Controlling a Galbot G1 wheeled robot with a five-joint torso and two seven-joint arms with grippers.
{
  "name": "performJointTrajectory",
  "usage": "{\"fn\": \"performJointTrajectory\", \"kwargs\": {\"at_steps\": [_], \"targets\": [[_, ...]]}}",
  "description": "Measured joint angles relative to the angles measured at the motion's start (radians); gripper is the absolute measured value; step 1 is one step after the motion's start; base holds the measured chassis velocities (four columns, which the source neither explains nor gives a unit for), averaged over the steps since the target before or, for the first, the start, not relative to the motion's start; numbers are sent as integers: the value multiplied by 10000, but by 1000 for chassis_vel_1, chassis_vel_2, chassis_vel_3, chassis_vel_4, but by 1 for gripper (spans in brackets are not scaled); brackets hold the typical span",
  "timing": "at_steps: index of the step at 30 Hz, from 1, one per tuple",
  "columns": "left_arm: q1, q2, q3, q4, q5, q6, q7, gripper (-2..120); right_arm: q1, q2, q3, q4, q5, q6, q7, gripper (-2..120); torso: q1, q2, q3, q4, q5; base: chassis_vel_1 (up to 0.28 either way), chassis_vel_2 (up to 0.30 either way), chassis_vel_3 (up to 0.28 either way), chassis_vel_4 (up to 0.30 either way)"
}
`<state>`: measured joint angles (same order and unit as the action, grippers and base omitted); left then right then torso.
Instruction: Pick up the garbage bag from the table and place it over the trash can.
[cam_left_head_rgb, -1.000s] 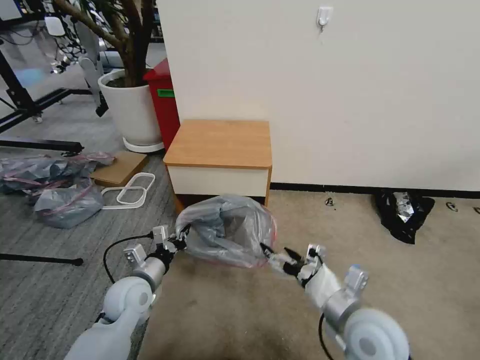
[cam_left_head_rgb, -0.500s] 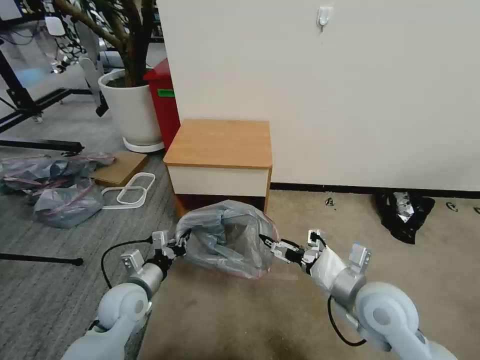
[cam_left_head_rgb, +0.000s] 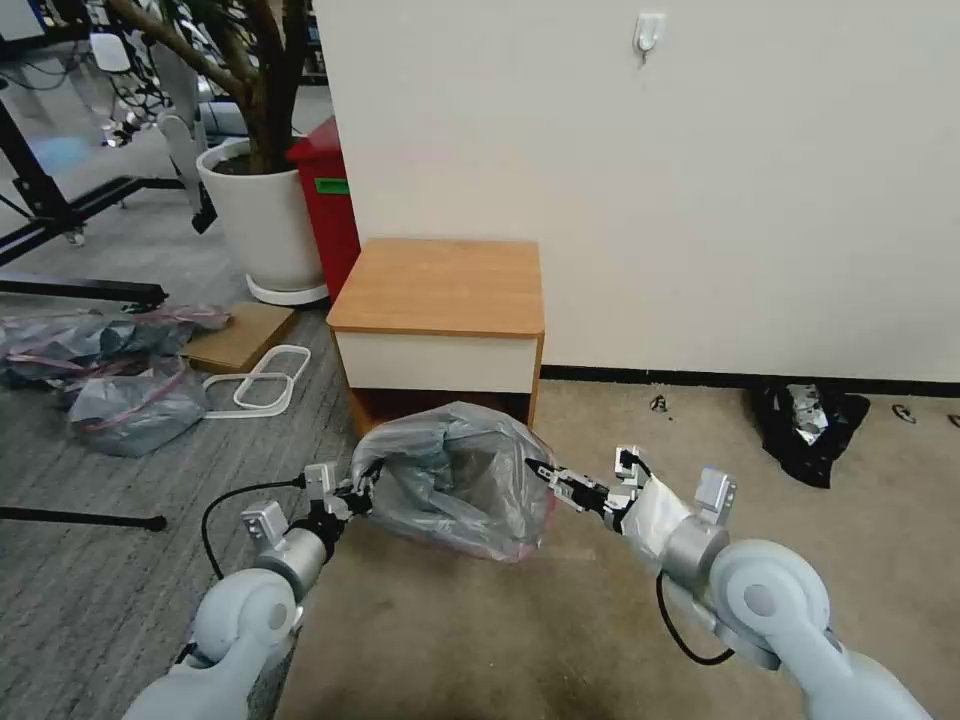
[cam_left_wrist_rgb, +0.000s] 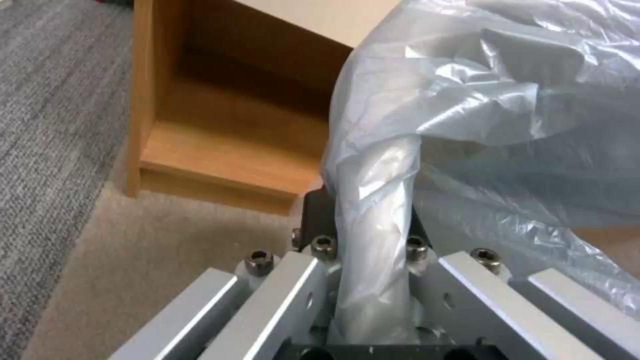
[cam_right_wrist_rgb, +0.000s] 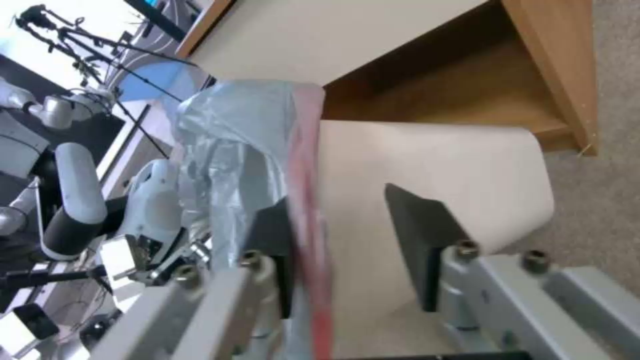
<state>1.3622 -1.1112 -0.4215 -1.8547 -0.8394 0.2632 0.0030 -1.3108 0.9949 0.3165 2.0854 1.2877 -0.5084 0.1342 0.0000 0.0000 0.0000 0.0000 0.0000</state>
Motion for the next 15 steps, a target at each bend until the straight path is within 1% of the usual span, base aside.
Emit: {"fn": "performJointTrajectory", "kwargs": {"at_steps": [2,4,5,6,7,10,15], "targets": [[-10,2,2,0,-1,15,0,2,17,-20,27,-145,-44,15,-108,25,0,0,0,0,0,0,0,0,0],[-12,3,2,0,-1,21,0,2,22,-22,34,-183,-59,19,-135,22,0,0,0,0,0,0,0,0,0],[-17,3,2,0,-4,29,0,2,27,-25,41,-245,-92,26,-184,19,0,0,0,0,0,0,0,0,0],[-23,5,0,-9,-10,44,1,2,30,-30,46,-337,-164,42,-279,11,0,0,-1,0,0,0,0,0,0],[-23,5,0,-9,-10,44,1,2,30,-30,46,-337,-164,42,-279,11,0,0,-1,0,0,0,0,0,0],[-11,30,-10,-66,-29,157,31,2,16,-17,35,-610,-372,201,-472,0,-1,0,0,0,1,0,0,0,0],[114,41,-10,-145,-23,240,192,2,98,103,-59,-795,-523,250,-486,0,0,0,0,0,0,0,0,0,0]]}}
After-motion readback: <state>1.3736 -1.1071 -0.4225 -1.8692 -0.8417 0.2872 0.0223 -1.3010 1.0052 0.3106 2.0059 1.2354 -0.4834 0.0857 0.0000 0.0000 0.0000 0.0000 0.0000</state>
